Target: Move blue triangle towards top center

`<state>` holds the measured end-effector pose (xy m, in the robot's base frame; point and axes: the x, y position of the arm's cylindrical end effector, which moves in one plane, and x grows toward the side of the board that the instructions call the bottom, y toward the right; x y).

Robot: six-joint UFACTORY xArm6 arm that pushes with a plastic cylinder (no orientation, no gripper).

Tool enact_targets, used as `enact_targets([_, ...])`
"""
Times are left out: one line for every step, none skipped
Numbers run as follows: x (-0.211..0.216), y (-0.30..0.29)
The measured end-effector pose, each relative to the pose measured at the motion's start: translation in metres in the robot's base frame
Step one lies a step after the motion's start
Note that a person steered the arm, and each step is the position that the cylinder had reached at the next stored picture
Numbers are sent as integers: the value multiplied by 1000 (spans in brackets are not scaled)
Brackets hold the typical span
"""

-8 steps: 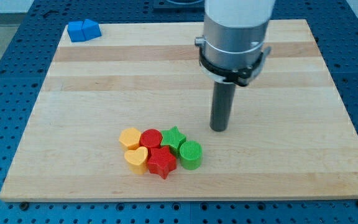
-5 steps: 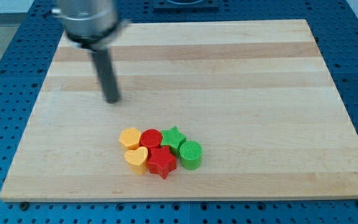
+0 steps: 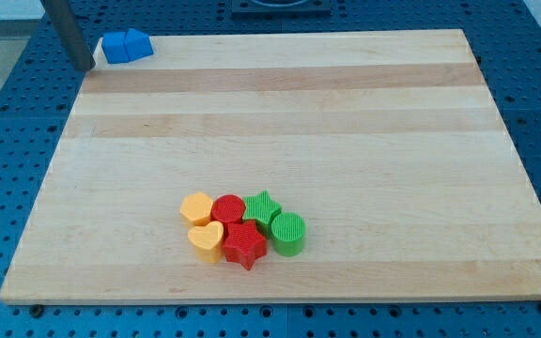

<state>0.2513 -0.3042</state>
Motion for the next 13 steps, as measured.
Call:
enact_targets([-2,-1])
enact_targets([2,0])
enact_targets([-18,0])
enact_targets([-60,1])
enact_targets([-60,1])
enact_targets([-60,9])
enact_targets([-60,41])
enact_targets([-58,74])
enact_targets([-28,78])
enact_targets([5,80])
enact_targets([13,88])
enact_targets([11,95])
enact_targets([11,112])
